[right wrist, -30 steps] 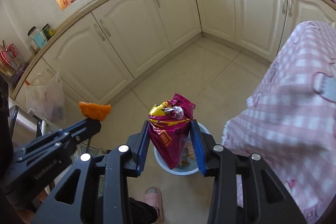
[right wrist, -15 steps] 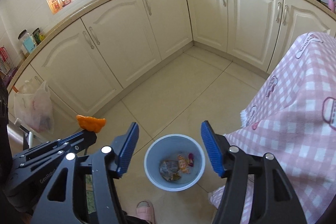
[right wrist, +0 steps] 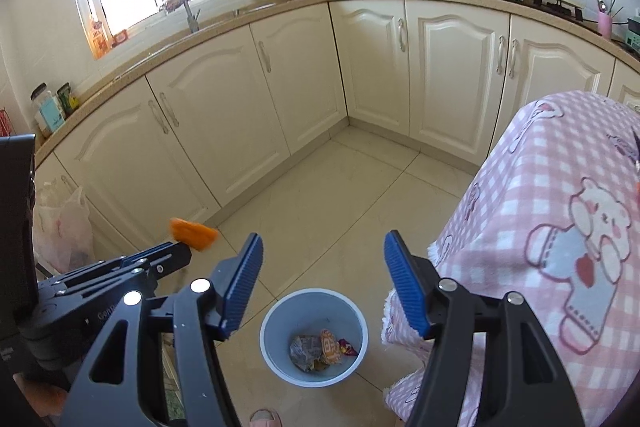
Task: Collect trash
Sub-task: 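Drop the pink wrapper into the bucket with the right tool while the left tool drops the flower, then return both tools to the table toward the clear plastic wrappers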
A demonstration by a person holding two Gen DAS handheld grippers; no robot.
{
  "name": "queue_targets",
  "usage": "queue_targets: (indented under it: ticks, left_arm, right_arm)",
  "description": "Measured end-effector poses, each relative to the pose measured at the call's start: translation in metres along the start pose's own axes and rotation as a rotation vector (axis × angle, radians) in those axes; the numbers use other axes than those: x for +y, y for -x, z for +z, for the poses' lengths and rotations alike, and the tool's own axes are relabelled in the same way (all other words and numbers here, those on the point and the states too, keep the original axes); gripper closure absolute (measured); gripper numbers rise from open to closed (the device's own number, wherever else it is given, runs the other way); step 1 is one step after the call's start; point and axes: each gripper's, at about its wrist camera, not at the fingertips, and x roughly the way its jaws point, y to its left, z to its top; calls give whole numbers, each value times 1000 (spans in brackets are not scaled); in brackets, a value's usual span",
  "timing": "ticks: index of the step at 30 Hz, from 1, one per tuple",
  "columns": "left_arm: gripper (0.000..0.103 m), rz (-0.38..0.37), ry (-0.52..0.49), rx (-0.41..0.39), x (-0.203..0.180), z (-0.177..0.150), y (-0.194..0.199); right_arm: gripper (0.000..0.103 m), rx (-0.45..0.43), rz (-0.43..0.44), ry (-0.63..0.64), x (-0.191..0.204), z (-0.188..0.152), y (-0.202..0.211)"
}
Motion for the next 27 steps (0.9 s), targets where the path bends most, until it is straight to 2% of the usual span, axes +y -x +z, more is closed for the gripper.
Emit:
queue_targets:
  ticks: [1,3,13,20,27]
  left_arm:
    - [54,15,3,-16,-1,1,5]
    - [47,25,1,-40,-4,1,12]
    - [47,-9,-53,-89,-43,-4,55]
    - [45,-68,-142,-124,-102,-17,83]
    - [41,-159,-265,-114,-179,-38,93]
  right_arm:
    - [41,-8,1,-4,-3,1,4]
    - [40,-21,-2,-9,-8,4,12]
    - [40,-86,-26,-52,-38,6,61]
    - [39,-154,-64,-101,-78,1,113]
    - [38,-236,-163,-177,-147,-15,174]
